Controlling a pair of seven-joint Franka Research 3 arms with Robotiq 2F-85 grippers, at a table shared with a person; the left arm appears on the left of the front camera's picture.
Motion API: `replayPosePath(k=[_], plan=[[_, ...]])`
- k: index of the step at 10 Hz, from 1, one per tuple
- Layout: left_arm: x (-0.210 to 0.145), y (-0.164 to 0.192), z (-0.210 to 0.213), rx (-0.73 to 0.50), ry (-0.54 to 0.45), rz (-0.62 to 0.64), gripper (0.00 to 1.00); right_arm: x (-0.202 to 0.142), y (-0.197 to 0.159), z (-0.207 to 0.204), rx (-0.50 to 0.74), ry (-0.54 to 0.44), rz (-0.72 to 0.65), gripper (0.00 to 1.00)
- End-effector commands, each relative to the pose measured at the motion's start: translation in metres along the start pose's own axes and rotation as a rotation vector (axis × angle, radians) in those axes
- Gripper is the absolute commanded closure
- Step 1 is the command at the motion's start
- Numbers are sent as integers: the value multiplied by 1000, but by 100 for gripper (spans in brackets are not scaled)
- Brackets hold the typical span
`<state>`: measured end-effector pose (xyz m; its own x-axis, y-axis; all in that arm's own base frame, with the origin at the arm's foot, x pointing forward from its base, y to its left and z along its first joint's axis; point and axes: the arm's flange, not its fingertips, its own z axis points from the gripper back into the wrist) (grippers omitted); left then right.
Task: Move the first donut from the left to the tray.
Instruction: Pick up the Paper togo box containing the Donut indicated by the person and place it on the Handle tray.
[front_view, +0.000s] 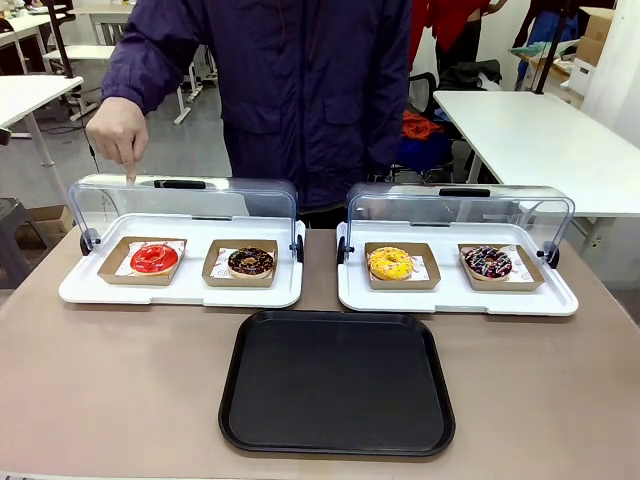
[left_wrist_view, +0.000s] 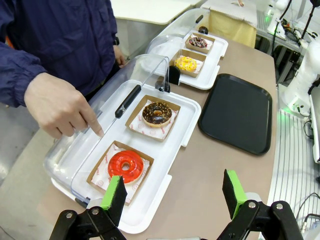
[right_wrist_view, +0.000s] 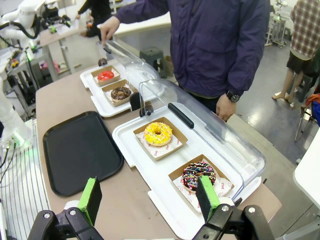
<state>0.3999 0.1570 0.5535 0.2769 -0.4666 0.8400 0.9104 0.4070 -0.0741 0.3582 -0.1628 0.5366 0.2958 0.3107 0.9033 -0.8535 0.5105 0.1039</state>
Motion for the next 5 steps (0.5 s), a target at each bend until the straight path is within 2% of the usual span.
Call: replayPosePath(k=[1,4,5], plan=[[0,0,0,-7,-13,-6,0,1,-2,-1,0,-20,20,0],[0,0,0,0,0,0,0,1,-2,-1,0,-20,20,0],[5,-2,-14,-20,95,-49,0,1,-2,-1,0,-20,20,0]])
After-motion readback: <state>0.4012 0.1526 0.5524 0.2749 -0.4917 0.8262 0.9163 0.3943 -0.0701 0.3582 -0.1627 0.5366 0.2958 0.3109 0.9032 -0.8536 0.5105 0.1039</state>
